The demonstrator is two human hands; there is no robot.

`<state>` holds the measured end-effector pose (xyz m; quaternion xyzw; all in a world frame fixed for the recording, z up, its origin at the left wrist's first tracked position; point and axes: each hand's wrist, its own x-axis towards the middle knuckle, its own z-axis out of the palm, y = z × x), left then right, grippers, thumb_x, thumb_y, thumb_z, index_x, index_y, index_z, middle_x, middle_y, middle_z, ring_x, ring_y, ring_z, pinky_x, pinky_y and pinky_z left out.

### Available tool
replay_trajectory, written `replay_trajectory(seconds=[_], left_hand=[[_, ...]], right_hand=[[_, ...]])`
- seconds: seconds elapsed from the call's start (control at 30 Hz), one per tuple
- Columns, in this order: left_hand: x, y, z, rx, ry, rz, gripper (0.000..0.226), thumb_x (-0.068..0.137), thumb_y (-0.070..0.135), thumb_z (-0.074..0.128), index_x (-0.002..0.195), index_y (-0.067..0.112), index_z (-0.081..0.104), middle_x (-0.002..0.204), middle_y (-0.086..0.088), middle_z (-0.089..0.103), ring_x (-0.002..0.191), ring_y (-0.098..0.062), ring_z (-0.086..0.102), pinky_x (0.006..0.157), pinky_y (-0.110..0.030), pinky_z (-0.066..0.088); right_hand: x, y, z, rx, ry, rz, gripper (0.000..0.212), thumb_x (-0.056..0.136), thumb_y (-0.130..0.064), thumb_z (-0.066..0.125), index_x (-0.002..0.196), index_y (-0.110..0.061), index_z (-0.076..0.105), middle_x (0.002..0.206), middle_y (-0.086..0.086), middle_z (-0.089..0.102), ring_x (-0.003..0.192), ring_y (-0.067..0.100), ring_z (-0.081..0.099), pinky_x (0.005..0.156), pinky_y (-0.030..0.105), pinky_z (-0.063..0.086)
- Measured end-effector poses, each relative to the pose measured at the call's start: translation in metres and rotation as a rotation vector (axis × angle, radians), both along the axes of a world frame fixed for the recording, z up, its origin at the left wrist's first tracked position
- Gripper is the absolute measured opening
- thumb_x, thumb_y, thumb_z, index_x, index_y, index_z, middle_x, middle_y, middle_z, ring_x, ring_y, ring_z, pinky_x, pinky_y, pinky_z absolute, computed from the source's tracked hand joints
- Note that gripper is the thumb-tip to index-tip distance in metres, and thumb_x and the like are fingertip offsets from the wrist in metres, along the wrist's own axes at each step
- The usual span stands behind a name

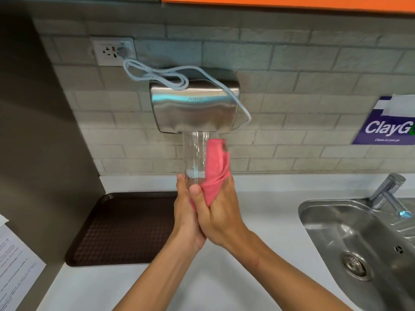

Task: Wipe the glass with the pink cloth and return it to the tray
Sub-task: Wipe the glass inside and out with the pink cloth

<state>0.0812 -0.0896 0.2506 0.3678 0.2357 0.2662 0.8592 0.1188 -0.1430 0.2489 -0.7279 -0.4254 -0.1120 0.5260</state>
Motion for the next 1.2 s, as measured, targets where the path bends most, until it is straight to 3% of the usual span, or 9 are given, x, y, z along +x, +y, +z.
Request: replay_trajectory(seconds=[0.1, 0.27, 0.37, 0.5, 0.57, 0.67, 0.9, 1.07, 1.2], left_hand=[[-0.003, -0.003, -0.003, 0.028, -0.034, -0.023, 0.046, 0.115, 0.040, 0.032, 0.119, 0.019, 0.073, 0.106, 0.001, 0.086, 0.107, -0.010, 0.079, 0.094, -0.032, 0.061], [-0.002, -0.003, 0.015, 0.044, 0.104, -0.070, 0.055, 0.112, 0.056, 0.042, 0.123, 0.014, 0.076, 0.120, -0.022, 0.080, 0.115, -0.037, 0.077, 0.103, -0.057, 0.059], [-0.001, 0.001, 0.017, 0.072, 0.134, -0.075, 0.056, 0.112, 0.055, 0.042, 0.114, 0.006, 0.070, 0.094, -0.024, 0.079, 0.077, -0.030, 0.077, 0.072, -0.042, 0.063], [0.001, 0.005, 0.014, 0.076, 0.129, -0.097, 0.055, 0.111, 0.055, 0.043, 0.102, 0.008, 0.070, 0.079, -0.014, 0.075, 0.059, -0.023, 0.072, 0.066, -0.039, 0.059], [0.002, 0.006, 0.012, 0.076, 0.125, -0.106, 0.057, 0.111, 0.056, 0.044, 0.105, 0.007, 0.073, 0.082, -0.015, 0.077, 0.061, -0.024, 0.073, 0.066, -0.039, 0.060], [0.003, 0.006, 0.007, 0.087, 0.088, -0.116, 0.060, 0.111, 0.057, 0.042, 0.104, 0.016, 0.085, 0.099, -0.012, 0.084, 0.076, -0.024, 0.080, 0.069, -0.040, 0.066], [0.006, 0.004, 0.002, 0.004, 0.124, -0.053, 0.065, 0.108, 0.068, 0.036, 0.120, 0.019, 0.078, 0.108, -0.012, 0.085, 0.084, -0.022, 0.084, 0.064, -0.035, 0.067], [0.009, 0.010, 0.003, -0.027, 0.175, 0.053, 0.069, 0.104, 0.071, 0.042, 0.119, 0.014, 0.078, 0.106, -0.014, 0.085, 0.088, -0.023, 0.085, 0.074, -0.035, 0.064], [0.010, 0.016, 0.006, 0.002, 0.172, 0.106, 0.055, 0.106, 0.067, 0.045, 0.125, 0.024, 0.074, 0.104, -0.007, 0.086, 0.093, -0.020, 0.084, 0.091, -0.037, 0.062]], right_hand=[[0.003, 0.006, 0.016, -0.007, -0.337, -0.042, 0.075, 0.109, -0.060, 0.024, 0.168, -0.016, 0.006, 0.180, 0.009, 0.006, 0.167, 0.030, -0.004, 0.134, 0.055, 0.002], [0.035, 0.012, 0.052, 0.174, -0.180, -0.082, 0.078, 0.106, -0.056, 0.040, 0.168, -0.013, 0.018, 0.175, 0.019, 0.021, 0.163, 0.038, 0.020, 0.127, 0.062, 0.027], [0.040, 0.014, 0.065, 0.297, 0.137, -0.005, 0.064, 0.101, -0.061, 0.043, 0.140, -0.011, 0.050, 0.116, -0.001, 0.067, 0.108, 0.027, 0.069, 0.093, 0.047, 0.056], [0.049, 0.013, 0.065, 0.390, 0.378, 0.069, 0.054, 0.094, -0.073, 0.039, 0.075, -0.026, 0.058, 0.054, -0.015, 0.050, 0.051, 0.002, 0.053, 0.057, 0.020, 0.047], [0.050, 0.011, 0.062, 0.402, 0.544, 0.168, 0.073, 0.087, -0.087, 0.043, 0.068, -0.020, 0.068, 0.061, -0.002, 0.063, 0.060, 0.012, 0.067, 0.062, 0.030, 0.059], [0.050, 0.006, 0.052, 0.422, 0.728, 0.256, 0.090, 0.075, -0.098, 0.046, 0.103, -0.020, 0.081, 0.103, 0.017, 0.080, 0.100, 0.036, 0.077, 0.093, 0.051, 0.062], [0.040, 0.000, 0.024, 0.146, 0.693, 0.112, 0.121, 0.061, -0.111, 0.027, 0.105, -0.009, 0.077, 0.099, 0.022, 0.080, 0.099, 0.034, 0.079, 0.098, 0.055, 0.061], [0.023, -0.001, -0.008, 0.089, 0.405, -0.012, 0.068, 0.094, -0.080, 0.029, 0.074, -0.025, 0.064, 0.060, -0.009, 0.065, 0.061, 0.004, 0.066, 0.063, 0.026, 0.051], [0.011, 0.003, -0.020, 0.066, 0.109, -0.048, 0.043, 0.104, -0.049, 0.039, 0.095, -0.024, 0.073, 0.086, -0.018, 0.068, 0.095, -0.004, 0.066, 0.084, 0.023, 0.053]])
